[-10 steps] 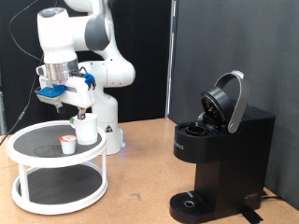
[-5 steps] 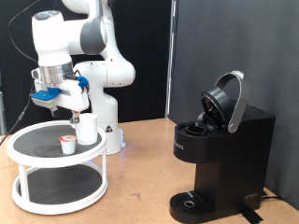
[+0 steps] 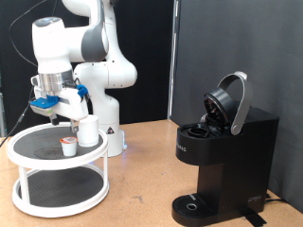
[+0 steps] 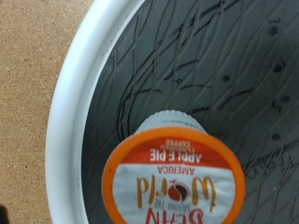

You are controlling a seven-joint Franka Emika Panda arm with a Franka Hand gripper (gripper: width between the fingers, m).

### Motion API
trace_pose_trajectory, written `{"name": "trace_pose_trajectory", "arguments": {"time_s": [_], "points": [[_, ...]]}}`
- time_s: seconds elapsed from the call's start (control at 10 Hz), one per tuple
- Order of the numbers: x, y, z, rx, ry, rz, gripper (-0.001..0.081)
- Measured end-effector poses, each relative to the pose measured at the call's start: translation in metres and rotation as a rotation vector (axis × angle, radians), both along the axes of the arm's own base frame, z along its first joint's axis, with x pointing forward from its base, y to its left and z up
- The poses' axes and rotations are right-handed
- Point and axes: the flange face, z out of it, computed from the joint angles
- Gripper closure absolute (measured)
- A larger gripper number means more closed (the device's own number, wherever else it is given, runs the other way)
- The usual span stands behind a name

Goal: Make a cup of coffee with the keurig machine

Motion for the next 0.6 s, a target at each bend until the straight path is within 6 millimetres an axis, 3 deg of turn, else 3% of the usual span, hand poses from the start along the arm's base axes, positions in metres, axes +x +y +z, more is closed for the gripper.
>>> {"name": "trace_pose_trajectory", "arguments": {"time_s": [0.6], "points": [[0.006,0.001,-0.020,-0.005,0.019,0.014,0.0072]]}}
